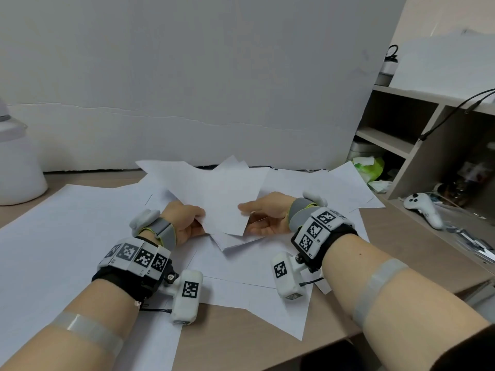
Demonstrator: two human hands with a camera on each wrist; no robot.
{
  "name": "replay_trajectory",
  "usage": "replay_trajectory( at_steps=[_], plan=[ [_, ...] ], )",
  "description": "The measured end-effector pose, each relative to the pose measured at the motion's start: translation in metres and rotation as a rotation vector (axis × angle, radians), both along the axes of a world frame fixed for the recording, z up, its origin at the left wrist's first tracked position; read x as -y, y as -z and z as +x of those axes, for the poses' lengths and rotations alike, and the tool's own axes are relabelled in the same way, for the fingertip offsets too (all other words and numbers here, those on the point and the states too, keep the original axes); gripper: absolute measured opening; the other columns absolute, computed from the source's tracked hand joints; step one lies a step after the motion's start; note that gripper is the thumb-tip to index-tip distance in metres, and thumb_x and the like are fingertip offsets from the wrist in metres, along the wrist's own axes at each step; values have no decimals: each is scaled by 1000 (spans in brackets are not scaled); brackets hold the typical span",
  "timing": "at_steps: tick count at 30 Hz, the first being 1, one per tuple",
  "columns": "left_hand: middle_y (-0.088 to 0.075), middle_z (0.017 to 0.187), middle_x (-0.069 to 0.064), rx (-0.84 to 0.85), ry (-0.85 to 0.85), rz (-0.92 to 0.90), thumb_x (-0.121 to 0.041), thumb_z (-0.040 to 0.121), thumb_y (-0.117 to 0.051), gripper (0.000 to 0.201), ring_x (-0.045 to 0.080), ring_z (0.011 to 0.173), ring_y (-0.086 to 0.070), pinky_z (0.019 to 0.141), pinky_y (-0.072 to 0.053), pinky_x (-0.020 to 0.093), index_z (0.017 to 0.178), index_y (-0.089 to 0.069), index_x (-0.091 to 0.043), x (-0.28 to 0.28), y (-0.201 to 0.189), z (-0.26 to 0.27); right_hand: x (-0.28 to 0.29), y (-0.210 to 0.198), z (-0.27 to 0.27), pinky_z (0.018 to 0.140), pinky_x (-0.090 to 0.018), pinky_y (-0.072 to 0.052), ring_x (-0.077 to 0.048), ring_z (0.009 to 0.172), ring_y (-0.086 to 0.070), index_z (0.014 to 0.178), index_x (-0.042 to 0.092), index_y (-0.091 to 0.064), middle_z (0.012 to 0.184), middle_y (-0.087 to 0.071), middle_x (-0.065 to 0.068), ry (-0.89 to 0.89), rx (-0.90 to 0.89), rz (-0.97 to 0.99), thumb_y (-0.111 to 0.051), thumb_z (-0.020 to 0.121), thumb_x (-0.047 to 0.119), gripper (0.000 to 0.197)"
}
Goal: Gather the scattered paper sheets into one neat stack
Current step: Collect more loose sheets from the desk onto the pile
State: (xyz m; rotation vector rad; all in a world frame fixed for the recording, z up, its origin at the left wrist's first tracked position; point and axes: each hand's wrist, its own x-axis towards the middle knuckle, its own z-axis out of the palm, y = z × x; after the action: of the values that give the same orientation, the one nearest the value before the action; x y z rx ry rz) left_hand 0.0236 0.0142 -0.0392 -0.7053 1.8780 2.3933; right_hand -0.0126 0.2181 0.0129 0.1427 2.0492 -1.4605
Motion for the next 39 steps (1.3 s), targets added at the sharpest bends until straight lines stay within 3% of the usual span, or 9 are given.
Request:
replay_trajectory(
  at_steps=[4,7,13,16,20,28,32,35,39],
  plan=[
    [-63,118,27,-32,-66,-26,20,87,-50,32,38,84,-67,58,-62,45,115,-57,5,2,-2,-3,-36,-11,-10,73,-38,-60,-30,76,-67,107,5,-57,89,-71,-16,183,-90,124,-69,91,21,26],
    [-64,121,25,-71,-97,-55,18,87,-53,36,42,96,-67,79,-60,49,119,-59,3,2,-4,-4,-63,-15,-18,81,-42,-56,-31,78,-62,118,2,-57,87,-69,-13,285,-165,306,-65,90,16,32],
    [-61,110,20,-106,-142,-48,16,85,-53,26,39,98,-64,91,-54,57,99,-60,-5,1,-6,-6,-80,-14,-15,103,-40,-46,-35,114,-56,136,1,-48,128,-56,-16,142,-246,824,-61,94,32,54],
    [-55,102,15,-93,-228,-42,18,83,-48,28,32,89,-58,94,-51,57,79,-54,-9,4,-6,-7,-78,-13,-15,108,-40,-42,-35,128,-51,139,5,-46,143,-50,-14,82,-240,941,-58,95,38,56],
    [-57,103,16,-80,-295,-27,19,83,-49,30,32,92,-58,96,-51,55,76,-54,-10,6,-8,-11,-85,-14,-12,114,-36,-33,-30,140,-39,147,4,-38,154,-38,-12,61,-208,991,-47,102,37,56],
    [-55,96,15,-78,-269,-46,18,84,-49,27,28,82,-56,82,-53,44,77,-56,-7,2,-7,-7,-58,-10,4,109,-31,-35,-28,139,-40,147,6,-37,153,-40,-11,-18,-273,957,-49,101,35,56],
    [-57,88,11,-97,-265,-31,18,88,-48,25,26,69,-56,57,-55,31,85,-57,-5,-3,-10,-2,-44,-13,-1,100,-36,-46,-31,114,-57,131,9,-54,136,-57,-10,-70,-309,887,-63,90,33,49],
    [-57,100,15,-93,-251,-33,17,87,-50,22,29,79,-59,72,-54,39,88,-58,-4,-2,-9,-4,-58,-21,-8,88,-34,-44,-32,117,-56,132,6,-56,136,-56,-13,39,-316,709,-66,89,19,46],
    [-61,105,16,-105,-245,-24,16,87,-51,28,32,86,-62,79,-57,42,106,-59,-3,-1,-4,-6,-80,-10,-7,84,-33,-40,-32,128,-52,131,5,-58,138,-55,-14,43,-285,829,-72,85,23,51]
  ],
)
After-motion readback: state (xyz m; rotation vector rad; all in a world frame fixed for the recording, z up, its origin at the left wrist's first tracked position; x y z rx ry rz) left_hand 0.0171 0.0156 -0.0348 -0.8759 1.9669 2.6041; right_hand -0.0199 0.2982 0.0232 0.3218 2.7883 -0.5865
